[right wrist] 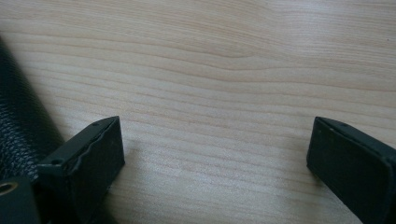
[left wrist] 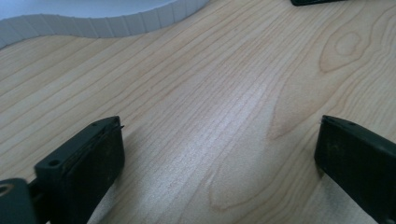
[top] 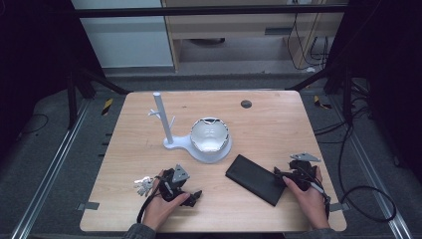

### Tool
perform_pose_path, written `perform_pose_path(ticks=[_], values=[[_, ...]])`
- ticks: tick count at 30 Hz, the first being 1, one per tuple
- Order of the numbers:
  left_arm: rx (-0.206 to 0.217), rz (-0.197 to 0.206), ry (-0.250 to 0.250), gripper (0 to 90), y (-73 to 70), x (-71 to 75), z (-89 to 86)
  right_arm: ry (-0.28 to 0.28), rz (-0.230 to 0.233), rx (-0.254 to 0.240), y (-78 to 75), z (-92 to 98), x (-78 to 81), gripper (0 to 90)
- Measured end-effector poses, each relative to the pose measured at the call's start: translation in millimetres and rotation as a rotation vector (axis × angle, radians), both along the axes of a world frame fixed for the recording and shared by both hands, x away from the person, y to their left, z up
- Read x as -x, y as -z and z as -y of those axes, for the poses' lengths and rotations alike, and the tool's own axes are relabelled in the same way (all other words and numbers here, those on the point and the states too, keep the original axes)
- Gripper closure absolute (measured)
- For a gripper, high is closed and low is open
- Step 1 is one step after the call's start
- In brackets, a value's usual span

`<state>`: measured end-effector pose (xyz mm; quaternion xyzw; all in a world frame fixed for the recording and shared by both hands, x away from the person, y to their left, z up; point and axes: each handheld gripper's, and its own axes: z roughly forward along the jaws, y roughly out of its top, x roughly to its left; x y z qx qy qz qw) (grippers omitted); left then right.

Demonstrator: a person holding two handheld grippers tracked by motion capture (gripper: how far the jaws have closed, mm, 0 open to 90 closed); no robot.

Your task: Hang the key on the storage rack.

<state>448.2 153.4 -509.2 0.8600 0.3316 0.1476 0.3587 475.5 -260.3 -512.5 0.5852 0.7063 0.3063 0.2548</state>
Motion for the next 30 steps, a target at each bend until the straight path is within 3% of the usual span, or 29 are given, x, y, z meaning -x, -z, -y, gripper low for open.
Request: perform_pose_path(ticks=[7, 13, 18, 24, 26, 29, 30], values=[[-0.006, -0.013, 0.02, 4.2, -2.0, 3.2, 1.6, -0.002, 0.001, -0.005, 0.0, -0.2, 0.7, 4.4], [-0.007, -0.017, 0.008, 6.0, -7.0, 4.3, -5.1, -0.012, 0.001, -0.001, 0.0, 0.3, 2.1, 4.4], [0.001, 0.016, -0.028, 6.6, -18.6, 6.2, -20.5, -0.019, 0.0, -0.002, 0.1, 0.3, 5.9, 4.4], [-0.082, 0.01, -0.112, 9.7, -46.5, 1.0, -44.1, -0.033, 0.0, -0.007, 0.1, 0.9, 6.9, 3.8], [-0.134, -0.03, -0.139, 10.0, -61.7, -2.7, -51.7, -0.04, -0.002, -0.004, 0.2, 1.5, 6.0, 3.3], [-0.162, -0.062, -0.156, 13.4, -69.3, -5.3, -56.2, -0.05, -0.006, 0.0, -0.1, 2.2, 4.5, 2.7], [-0.197, -0.076, -0.174, 14.4, -74.5, -6.9, -60.7, -0.054, -0.012, -0.002, -0.2, 2.1, 2.9, 1.9]])
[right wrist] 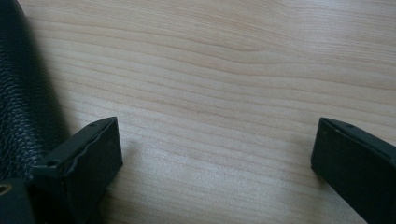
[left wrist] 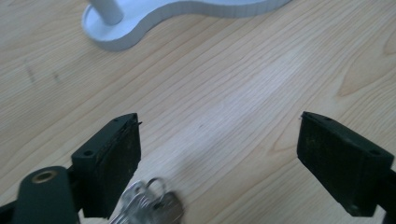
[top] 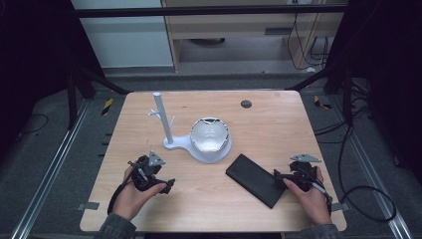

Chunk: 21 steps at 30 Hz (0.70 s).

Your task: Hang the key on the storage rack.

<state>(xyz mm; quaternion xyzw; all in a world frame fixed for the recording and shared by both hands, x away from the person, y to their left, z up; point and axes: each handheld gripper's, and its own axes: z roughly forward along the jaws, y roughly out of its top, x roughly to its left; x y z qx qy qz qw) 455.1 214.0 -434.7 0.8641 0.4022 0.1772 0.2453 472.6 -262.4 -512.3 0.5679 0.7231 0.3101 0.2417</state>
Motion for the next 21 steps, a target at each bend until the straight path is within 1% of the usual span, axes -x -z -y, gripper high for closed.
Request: perform_pose_path(ticks=[1, 2, 3, 4, 5, 6, 7, 8, 10, 13, 16, 21], values=[[0.0, 0.0, 0.0, 16.0, 0.0, 0.0, 0.0, -0.006, -0.002, 0.004, 0.0, 0.2, -0.8, 1.6], [-0.036, -0.013, -0.021, 17.7, -3.0, -0.9, -5.2, -0.009, 0.0, 0.003, 0.0, 0.3, -1.5, 1.3], [-0.036, -0.013, -0.021, 18.9, -3.0, -0.9, -5.2, -0.009, 0.0, 0.003, 0.0, 0.3, -1.5, 1.3], [-0.048, -0.022, -0.033, 18.9, -4.8, -0.4, -10.1, -0.011, 0.001, 0.002, 0.3, 0.2, -1.9, 1.1], [-0.049, -0.03, -0.037, 22.2, -5.4, -0.1, -12.3, -0.014, 0.004, 0.003, 0.7, 0.4, -2.4, 1.0], [-0.048, -0.045, -0.043, 23.1, -6.1, 0.7, -15.7, -0.017, 0.004, 0.003, 0.7, 0.6, -2.4, 1.0], [-0.048, -0.045, -0.043, 25.4, -6.1, 0.7, -15.7, -0.018, 0.005, 0.003, 0.8, 0.6, -2.6, 0.9], [-0.057, -0.066, -0.04, 27.4, -5.7, 1.9, -20.3, -0.018, 0.004, 0.003, 0.8, 0.6, -2.6, 0.9], [-0.056, -0.086, -0.049, 31.2, -5.0, 2.6, -25.2, -0.018, 0.005, 0.003, 0.8, 0.6, -2.6, 1.0], [-0.055, -0.118, -0.062, 34.3, -0.9, 2.2, -31.0, -0.018, 0.004, 0.003, 0.8, 0.6, -2.6, 1.0], [-0.05, -0.142, -0.069, 40.5, 5.2, 2.4, -35.1, -0.018, 0.005, 0.003, 0.8, 0.6, -2.6, 1.0], [-0.071, -0.169, -0.079, 46.3, 15.6, 1.2, -36.9, -0.018, 0.005, 0.003, 0.8, 0.6, -2.6, 0.9]])
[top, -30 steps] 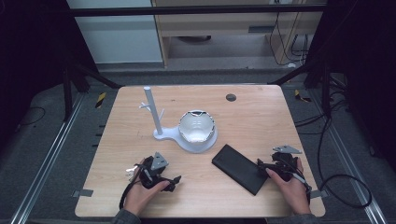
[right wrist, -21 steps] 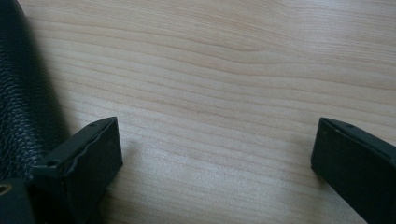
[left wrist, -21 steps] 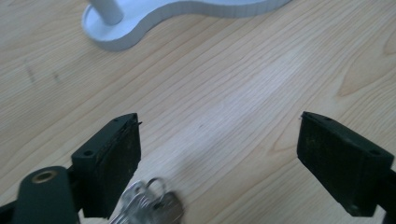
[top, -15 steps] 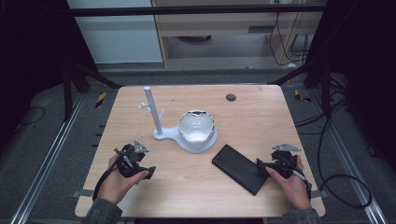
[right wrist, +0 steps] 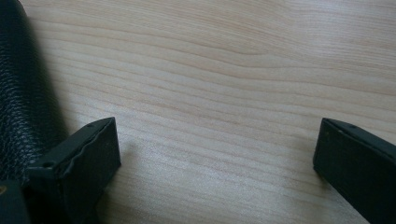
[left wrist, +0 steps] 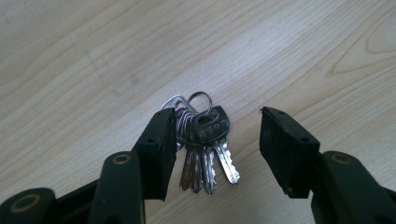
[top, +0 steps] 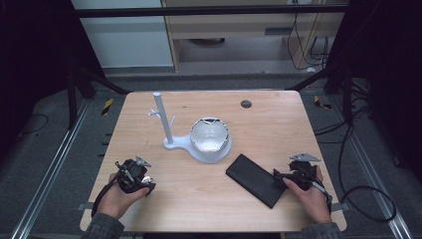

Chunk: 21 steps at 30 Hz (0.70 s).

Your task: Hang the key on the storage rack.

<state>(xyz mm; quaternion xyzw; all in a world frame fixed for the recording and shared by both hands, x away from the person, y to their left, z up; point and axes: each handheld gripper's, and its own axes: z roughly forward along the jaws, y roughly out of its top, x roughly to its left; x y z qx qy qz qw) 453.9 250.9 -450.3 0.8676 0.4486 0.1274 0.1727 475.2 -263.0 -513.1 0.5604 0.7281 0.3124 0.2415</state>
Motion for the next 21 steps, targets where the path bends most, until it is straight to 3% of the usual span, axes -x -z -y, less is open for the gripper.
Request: perform_pose_path(ticks=[6, 21], values=[[-0.004, -0.034, -0.012, 50.6, 9.8, -1.5, -4.6, 0.0, 0.0, 0.0, 0.0, 0.0, 0.0, 1.0], [-0.003, -0.061, -0.027, 55.8, 16.3, -5.1, -11.2, -0.001, 0.0, 0.0, 0.0, -0.1, 0.0, 1.0]])
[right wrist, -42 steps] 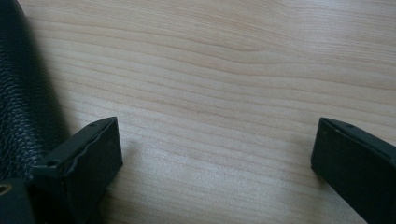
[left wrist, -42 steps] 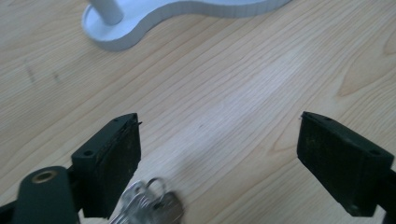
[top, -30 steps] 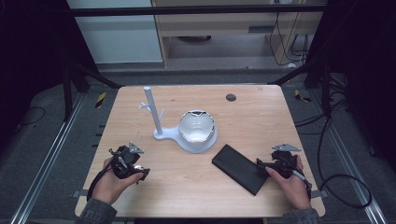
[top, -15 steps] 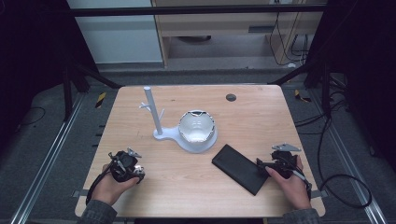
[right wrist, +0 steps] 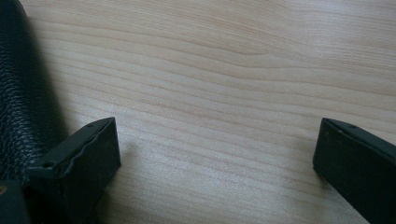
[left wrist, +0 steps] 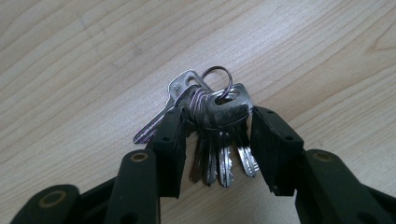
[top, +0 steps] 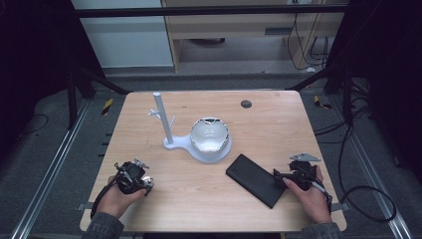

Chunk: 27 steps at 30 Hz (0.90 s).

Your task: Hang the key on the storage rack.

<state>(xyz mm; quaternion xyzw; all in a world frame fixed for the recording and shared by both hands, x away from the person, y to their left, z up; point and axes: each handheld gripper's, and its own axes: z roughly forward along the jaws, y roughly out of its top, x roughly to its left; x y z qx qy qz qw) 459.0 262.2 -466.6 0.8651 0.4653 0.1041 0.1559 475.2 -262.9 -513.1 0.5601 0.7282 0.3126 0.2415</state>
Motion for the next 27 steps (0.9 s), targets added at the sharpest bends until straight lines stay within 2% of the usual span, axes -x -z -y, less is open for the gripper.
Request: perform_pose_path(ticks=[3, 10, 12, 17, 24, 27], values=[[0.005, -0.011, -0.005, 56.7, 2.4, -0.9, -1.7, 0.0, 0.0, 0.0, 0.0, 0.0, 0.0, 1.0], [0.02, -0.002, -0.002, 60.7, 2.8, -1.3, -6.5, -0.001, 0.002, 0.001, 0.1, -0.2, 0.0, 1.2], [0.018, -0.003, 0.003, 63.9, 2.4, -0.7, -6.9, -0.001, 0.002, 0.002, 0.0, -0.2, 0.0, 1.2], [0.017, -0.004, 0.025, 80.1, 2.1, 1.0, -7.6, -0.003, 0.003, 0.004, 0.0, -0.2, -0.1, 1.3], [-0.016, 0.016, 0.048, 81.5, 1.6, 6.3, -1.4, -0.003, 0.003, 0.003, 0.0, -0.3, -0.1, 1.4], [-0.011, 0.03, 0.05, 84.0, -0.3, 8.1, 0.4, -0.004, 0.003, 0.003, 0.0, -0.3, -0.1, 1.4]])
